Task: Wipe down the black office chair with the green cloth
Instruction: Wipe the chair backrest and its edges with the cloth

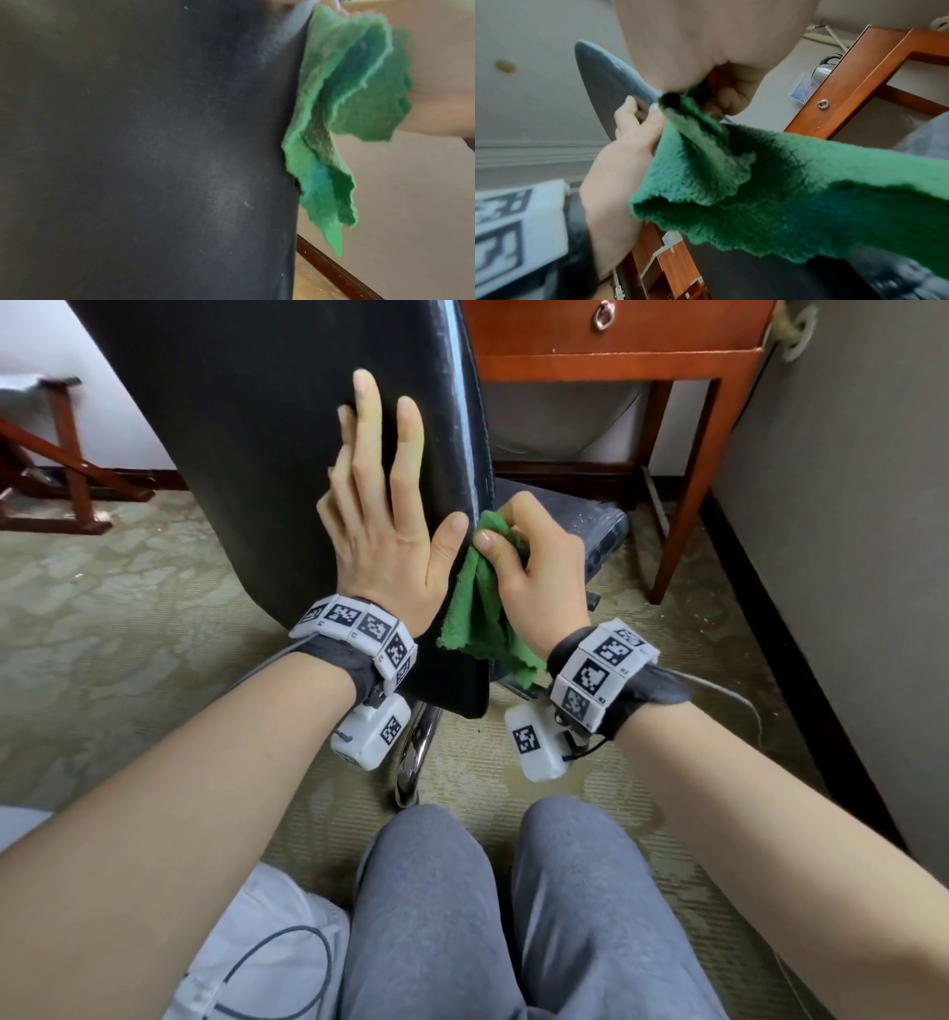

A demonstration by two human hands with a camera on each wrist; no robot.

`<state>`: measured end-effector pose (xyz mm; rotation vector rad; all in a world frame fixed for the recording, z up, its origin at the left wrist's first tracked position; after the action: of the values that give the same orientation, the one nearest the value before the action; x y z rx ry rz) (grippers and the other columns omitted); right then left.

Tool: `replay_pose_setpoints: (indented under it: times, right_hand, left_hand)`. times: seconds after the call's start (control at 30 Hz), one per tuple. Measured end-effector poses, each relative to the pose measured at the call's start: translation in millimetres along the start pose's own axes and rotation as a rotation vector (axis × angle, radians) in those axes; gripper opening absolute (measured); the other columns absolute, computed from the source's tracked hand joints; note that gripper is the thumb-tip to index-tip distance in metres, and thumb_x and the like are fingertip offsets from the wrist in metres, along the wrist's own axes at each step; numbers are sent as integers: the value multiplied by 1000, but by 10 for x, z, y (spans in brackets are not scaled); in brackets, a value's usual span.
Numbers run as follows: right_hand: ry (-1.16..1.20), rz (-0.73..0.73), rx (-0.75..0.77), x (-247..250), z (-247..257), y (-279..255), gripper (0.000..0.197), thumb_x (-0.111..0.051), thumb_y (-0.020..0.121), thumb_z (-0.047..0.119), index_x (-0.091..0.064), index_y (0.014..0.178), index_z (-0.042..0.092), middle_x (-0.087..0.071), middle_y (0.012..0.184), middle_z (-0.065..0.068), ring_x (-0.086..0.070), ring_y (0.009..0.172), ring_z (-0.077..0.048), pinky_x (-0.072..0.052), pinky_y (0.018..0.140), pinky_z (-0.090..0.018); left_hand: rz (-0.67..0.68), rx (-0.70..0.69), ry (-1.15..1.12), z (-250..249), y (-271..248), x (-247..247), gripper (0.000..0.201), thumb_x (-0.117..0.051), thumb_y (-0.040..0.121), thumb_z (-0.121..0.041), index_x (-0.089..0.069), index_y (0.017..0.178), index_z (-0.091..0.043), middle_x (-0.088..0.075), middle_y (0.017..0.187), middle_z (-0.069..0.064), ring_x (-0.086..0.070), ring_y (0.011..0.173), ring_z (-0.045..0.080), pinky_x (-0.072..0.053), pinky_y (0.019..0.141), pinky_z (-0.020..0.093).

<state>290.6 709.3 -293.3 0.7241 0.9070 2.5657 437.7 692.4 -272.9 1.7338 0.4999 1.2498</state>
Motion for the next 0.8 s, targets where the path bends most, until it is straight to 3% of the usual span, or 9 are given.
replay_pose_setpoints:
  times: [0.2,0.4,0.57,0.8]
  right_hand:
    - [35,-15,29,38,-50,-22,14,-63,91,18,-54,85,9,-51,66,14,-51,65,0,-36,64,-9]
    - [20,-13,-14,69,-20,-16,16,-64,91,18,-51,82,13,-48,63,14,-48,63,1,-34,63,-9]
    - [53,-107,91,202,266,272,17,-64,89,16,-53,81,7,-50,65,12,-48,61,-1,-40,63,-17]
    - [-4,-1,29,154,70,86,18,-63,91,20,-53,82,9,-52,66,9,-49,64,-2,-36,63,-11]
  left_hand:
    - [27,-10,-4,-2,0,9,70,-46,100,-45,-10,152,-15,-14,160,26,-20,148,37,-32,109,50]
    - [33,0,10,-37,11,13,69,-44,101,-46,-12,153,-14,-14,161,24,-22,148,36,-34,107,49]
    - [54,1,21,-53,7,47,69,-47,99,-39,-13,154,-14,-13,162,22,-21,148,35,-37,108,49]
    - [126,-22,6,-6,19,67,75,-52,96,-40,-16,157,-16,-8,164,17,-19,148,34,-37,108,53]
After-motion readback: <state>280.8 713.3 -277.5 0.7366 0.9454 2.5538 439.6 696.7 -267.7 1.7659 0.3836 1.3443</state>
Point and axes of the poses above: each hand's wrist, its own y-axis towards the middle knuckle, its own x-axis out of the back of the hand, z = x × y, the point moved 4 cm from there along y, towards the middle knuckle
